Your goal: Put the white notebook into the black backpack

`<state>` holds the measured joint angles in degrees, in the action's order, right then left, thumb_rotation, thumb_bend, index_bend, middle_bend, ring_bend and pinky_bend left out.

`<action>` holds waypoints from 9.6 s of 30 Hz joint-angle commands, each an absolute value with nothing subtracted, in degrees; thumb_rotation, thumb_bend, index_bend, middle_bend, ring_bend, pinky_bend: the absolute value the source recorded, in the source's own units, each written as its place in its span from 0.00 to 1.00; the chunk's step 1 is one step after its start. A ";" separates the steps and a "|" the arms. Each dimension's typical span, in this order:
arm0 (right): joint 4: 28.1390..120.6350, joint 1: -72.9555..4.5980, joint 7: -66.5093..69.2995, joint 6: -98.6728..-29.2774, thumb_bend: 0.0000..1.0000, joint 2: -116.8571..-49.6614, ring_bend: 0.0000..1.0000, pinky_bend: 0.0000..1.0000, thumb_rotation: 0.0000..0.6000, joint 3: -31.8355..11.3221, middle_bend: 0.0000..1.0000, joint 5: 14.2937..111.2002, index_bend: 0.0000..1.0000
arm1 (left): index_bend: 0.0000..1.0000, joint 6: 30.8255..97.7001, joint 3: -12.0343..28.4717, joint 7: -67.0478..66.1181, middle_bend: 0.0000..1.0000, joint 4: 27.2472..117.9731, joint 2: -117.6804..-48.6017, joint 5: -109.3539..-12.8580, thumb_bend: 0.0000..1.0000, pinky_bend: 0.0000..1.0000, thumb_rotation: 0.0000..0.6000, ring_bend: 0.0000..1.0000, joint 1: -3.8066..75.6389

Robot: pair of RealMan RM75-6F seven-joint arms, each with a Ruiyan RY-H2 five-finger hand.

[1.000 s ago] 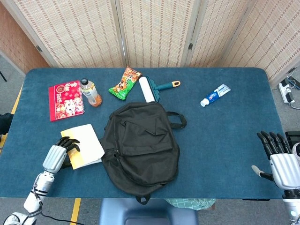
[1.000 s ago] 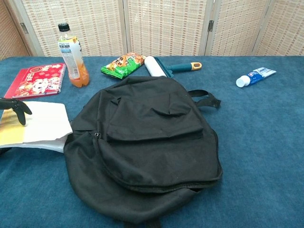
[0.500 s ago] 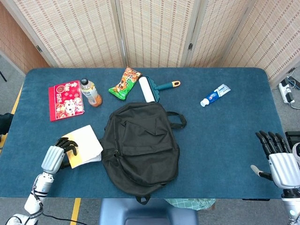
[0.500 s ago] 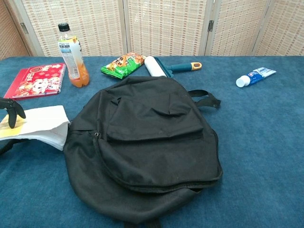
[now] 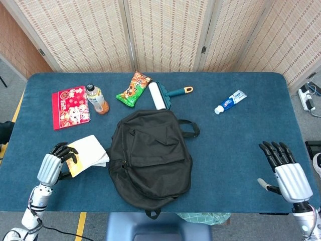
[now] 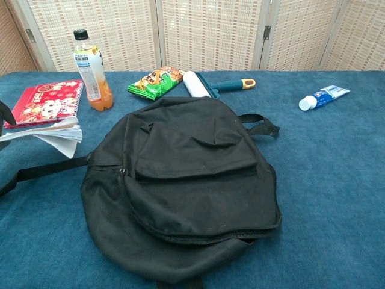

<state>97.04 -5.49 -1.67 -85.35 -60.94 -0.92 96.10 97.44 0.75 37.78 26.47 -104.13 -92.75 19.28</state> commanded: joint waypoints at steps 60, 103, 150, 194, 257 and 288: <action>90.06 -39.44 -20.45 -43.84 0.61 -92.99 0.27 0.28 1.00 -4.18 0.33 79.80 0.56 | 0.70 107.73 -0.02 26.20 0.50 40.28 -96.85 -98.92 0.54 0.27 1.00 0.41 20.66; 73.16 -59.58 -17.90 -50.00 0.68 -106.20 0.35 0.32 1.00 -28.56 0.41 47.79 0.67 | 0.70 110.40 -1.51 22.60 0.50 57.62 -92.67 -114.24 0.54 0.27 1.00 0.41 31.33; 83.42 -54.14 -2.65 -60.06 0.68 -102.28 0.34 0.32 1.00 -25.68 0.40 58.47 0.66 | 0.69 104.45 -5.10 23.76 0.52 40.32 -106.74 -110.44 0.53 0.27 1.00 0.44 30.93; 84.90 -51.88 -0.08 -63.02 0.68 -103.38 0.33 0.32 1.00 -25.19 0.40 62.26 0.64 | 0.68 93.56 -4.58 25.63 0.56 35.72 -113.02 -102.76 0.52 0.28 1.00 0.44 30.57; 88.61 -49.23 -2.11 -64.05 0.68 -103.38 0.31 0.28 1.00 -22.22 0.38 66.15 0.62 | 0.64 77.00 3.86 -2.99 0.59 42.66 -116.27 -93.33 0.45 0.28 1.00 0.47 38.44; 87.35 -48.27 -1.70 -63.62 0.68 -102.03 0.31 0.27 1.00 -22.48 0.38 65.99 0.61 | 0.21 85.03 1.00 -10.71 0.34 62.66 -108.64 -93.21 0.00 0.29 1.00 0.33 28.52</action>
